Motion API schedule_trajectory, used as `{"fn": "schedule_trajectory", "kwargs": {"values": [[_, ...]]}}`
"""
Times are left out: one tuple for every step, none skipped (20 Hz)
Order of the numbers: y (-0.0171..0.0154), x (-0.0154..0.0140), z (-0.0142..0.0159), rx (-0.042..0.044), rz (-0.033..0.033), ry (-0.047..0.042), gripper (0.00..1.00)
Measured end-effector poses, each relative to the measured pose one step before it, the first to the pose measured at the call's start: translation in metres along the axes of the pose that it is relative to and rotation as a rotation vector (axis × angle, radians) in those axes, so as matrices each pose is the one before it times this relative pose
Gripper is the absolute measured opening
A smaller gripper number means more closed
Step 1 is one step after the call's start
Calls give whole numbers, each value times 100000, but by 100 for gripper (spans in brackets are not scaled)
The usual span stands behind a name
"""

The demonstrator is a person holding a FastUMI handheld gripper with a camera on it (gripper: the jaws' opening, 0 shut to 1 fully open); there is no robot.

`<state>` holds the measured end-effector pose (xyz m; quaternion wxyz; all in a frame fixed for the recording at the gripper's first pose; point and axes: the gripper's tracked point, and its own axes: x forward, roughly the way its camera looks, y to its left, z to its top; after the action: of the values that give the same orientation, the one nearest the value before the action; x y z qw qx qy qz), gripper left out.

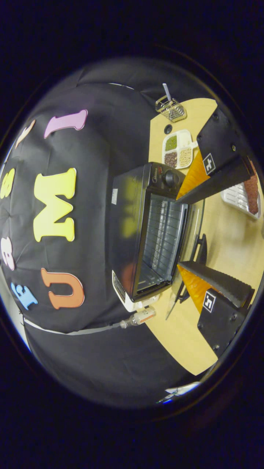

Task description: Open the toaster oven, put the food inside, and close the toaster oven door.

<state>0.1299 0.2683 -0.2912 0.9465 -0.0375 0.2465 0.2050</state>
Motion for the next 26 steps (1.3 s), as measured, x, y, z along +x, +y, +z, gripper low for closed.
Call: {"fn": "schedule_trajectory", "kwargs": {"values": [[719, 760, -28, 851, -497, 192, 100], [721, 633, -80, 1181, -405, 565, 100], [798, 509, -138, 1030, -383, 626, 100], [572, 469, -174, 613, -827, 447, 100], [515, 491, -177, 708, -797, 122, 100], [461, 355, -189, 833, -1134, 509, 100], [434, 297, -423, 847, -779, 630, 100], [248, 233, -292, 622, -1076, 375, 100], [28, 79, -118, 887, -1483, -535, 100], [-18, -30, 48, 1038, -1415, -799, 100], [-10, -174, -163, 1049, -1073, -212, 100], [22, -78, -362, 1060, -824, 521, 100], [-40, -194, -576, 905, -816, 607, 100], [-11, -126, -672, 409, -814, 929, 100], [-54, -247, -900, -188, -870, 1043, 100], [-25, -244, -903, -359, -917, 804, 100], [-78, -178, -973, -264, -801, 828, 100], [3, -171, -804, 163, -682, 383, 100], [29, -166, -724, 324, -493, -261, 100], [10, -98, -621, 128, -403, -35, 100], [-94, -49, -707, -139, -422, 45, 100], [-41, 89, -679, -239, -372, 298, 100], [-70, 141, -765, -33, -421, 476, 100], [-40, 39, -590, 30, -364, 107, 100], [-43, 113, -597, -92, -275, 256, 100], [-59, 75, -424, -276, -173, -210, 100]]}}
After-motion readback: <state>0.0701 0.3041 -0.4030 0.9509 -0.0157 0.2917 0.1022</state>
